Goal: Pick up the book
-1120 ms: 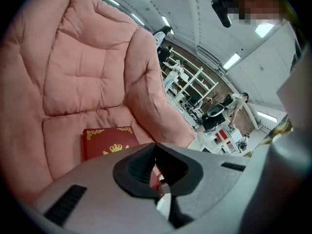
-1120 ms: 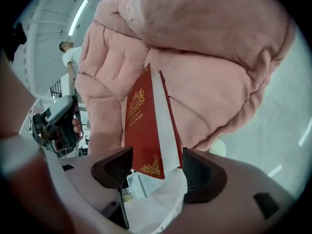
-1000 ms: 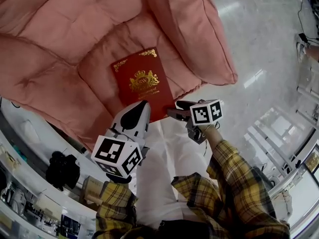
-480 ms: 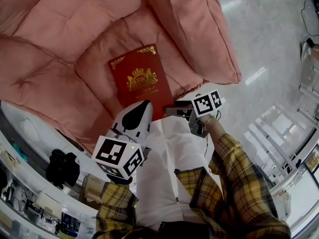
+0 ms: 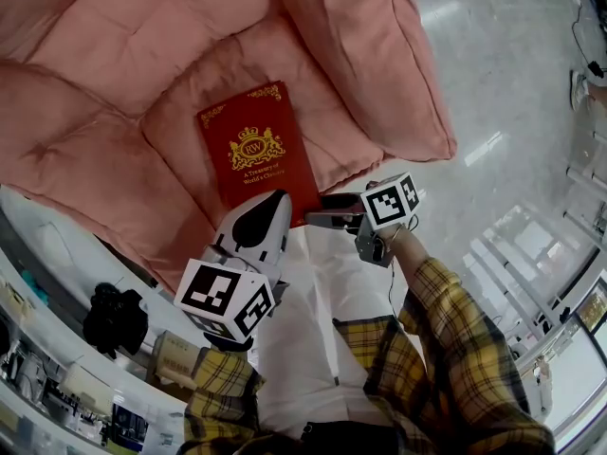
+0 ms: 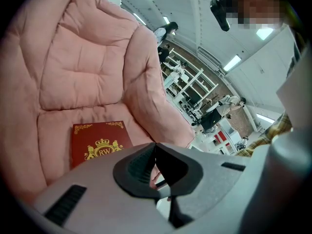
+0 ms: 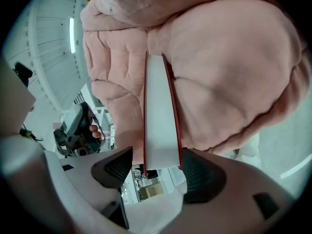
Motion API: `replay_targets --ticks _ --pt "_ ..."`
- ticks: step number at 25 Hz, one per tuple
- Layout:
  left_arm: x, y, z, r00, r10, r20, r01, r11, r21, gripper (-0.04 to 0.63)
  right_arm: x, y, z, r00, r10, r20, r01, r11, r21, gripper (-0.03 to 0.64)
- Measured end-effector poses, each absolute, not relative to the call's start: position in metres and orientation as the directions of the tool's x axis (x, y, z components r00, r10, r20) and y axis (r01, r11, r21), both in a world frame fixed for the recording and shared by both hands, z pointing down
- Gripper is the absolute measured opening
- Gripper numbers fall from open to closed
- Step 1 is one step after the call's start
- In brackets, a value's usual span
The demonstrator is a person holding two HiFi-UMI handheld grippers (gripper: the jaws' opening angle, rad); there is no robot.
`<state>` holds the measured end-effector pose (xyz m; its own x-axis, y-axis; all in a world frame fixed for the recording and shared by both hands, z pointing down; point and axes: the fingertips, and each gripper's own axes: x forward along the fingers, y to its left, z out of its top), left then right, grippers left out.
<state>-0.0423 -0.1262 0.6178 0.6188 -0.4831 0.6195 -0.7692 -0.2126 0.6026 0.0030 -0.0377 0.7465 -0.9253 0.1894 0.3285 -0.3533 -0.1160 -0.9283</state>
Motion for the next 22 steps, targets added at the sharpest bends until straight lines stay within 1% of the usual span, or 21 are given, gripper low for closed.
replay_targets --ticks 5,9,12,15,16,19,20,22 --pt "-0.046 -0.121 0.619 0.607 -0.489 0.626 -0.777 -0.201 0.597 0.006 0.006 -0.04 0.747 -0.935 0.154 0.319 -0.339 -0.127 -0.932 0.307" --pt "-0.062 -0.119 0.62 0.596 -0.498 0.63 -0.782 -0.183 0.596 0.006 -0.007 -0.043 0.746 -0.939 0.161 0.305 -0.326 -0.128 -0.937 0.307" --pt "-0.075 -0.119 0.618 0.595 -0.505 0.625 -0.781 -0.178 0.599 0.006 -0.021 -0.047 0.744 -0.935 0.183 0.303 -0.325 -0.105 -0.94 0.307" --pt "-0.077 -0.117 0.62 0.593 -0.506 0.627 -0.782 -0.174 0.599 0.006 -0.023 -0.051 0.751 -0.921 0.199 0.335 -0.352 -0.055 -0.935 0.307" --pt "-0.077 -0.116 0.621 0.591 -0.506 0.628 -0.782 -0.171 0.599 0.006 -0.025 -0.055 0.751 -0.926 0.184 0.33 -0.345 -0.056 -0.937 0.307" --pt "-0.078 -0.115 0.62 0.589 -0.507 0.629 -0.784 -0.168 0.598 0.006 -0.042 -0.077 0.739 -0.96 0.098 0.263 -0.273 -0.107 -0.956 0.307" --pt "-0.078 -0.116 0.619 0.589 -0.508 0.628 -0.784 -0.169 0.598 0.006 -0.05 -0.084 0.736 -0.964 0.086 0.253 -0.261 -0.104 -0.96 0.307" --pt "-0.078 -0.117 0.617 0.587 -0.511 0.628 -0.785 -0.169 0.596 0.006 -0.063 -0.093 0.735 -0.958 0.105 0.269 -0.276 -0.069 -0.959 0.305"
